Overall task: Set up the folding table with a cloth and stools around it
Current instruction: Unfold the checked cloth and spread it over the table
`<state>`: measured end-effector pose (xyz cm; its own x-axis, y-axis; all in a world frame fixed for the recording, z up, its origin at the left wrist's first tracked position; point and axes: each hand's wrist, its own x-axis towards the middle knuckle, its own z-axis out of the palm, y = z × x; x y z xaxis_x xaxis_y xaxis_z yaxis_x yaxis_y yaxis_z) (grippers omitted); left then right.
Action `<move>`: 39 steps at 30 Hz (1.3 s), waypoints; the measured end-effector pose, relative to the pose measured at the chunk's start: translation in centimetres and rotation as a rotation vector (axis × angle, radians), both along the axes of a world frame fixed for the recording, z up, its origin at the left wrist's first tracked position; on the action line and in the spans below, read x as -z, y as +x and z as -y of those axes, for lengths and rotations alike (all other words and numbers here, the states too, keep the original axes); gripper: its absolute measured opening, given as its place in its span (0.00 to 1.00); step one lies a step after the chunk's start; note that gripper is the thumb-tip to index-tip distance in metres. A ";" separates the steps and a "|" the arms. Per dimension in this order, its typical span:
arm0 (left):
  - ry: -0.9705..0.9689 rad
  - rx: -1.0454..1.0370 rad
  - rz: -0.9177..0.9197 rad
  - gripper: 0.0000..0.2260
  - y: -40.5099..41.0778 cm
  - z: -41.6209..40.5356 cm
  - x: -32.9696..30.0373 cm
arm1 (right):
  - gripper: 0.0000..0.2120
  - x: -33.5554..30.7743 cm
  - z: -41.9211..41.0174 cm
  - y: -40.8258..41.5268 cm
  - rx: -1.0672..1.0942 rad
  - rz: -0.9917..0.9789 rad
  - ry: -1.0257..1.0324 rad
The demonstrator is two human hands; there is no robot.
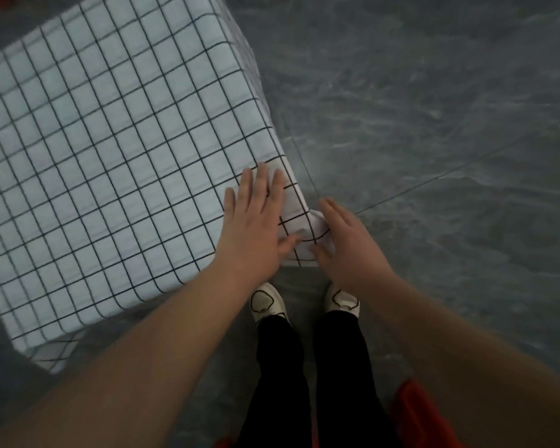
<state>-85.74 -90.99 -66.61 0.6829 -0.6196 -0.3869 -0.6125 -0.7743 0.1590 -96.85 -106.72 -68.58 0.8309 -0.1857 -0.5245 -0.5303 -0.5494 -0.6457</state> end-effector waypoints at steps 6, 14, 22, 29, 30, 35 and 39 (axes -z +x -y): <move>0.015 -0.028 0.007 0.44 -0.6 -0.5 0.5 | 0.32 0.6 -0.2 1.5 -0.057 -0.003 -0.011; -0.002 -0.036 0.025 0.42 -1.0 -0.5 0.7 | 0.22 2.4 -1.4 1.7 0.011 0.029 -0.251; 0.027 -0.040 0.035 0.45 -1.0 -0.5 0.8 | 0.21 4.3 -0.1 1.7 -0.025 -0.116 -0.307; 0.023 -0.046 0.023 0.46 -0.9 -0.5 0.7 | 0.28 5.4 3.2 -1.3 -0.067 -0.329 -0.276; 0.022 -0.048 0.020 0.45 -0.9 -0.5 0.7 | 0.28 5.5 3.2 -1.5 -0.071 -0.313 -0.270; 0.016 -0.068 0.008 0.45 -1.0 -0.3 0.4 | 0.37 5.1 2.7 -1.2 -0.029 -0.338 -0.189; 0.020 -0.080 0.000 0.46 -0.9 -0.1 -0.1 | 0.42 2.7 1.6 -0.1 -0.051 -0.172 -0.147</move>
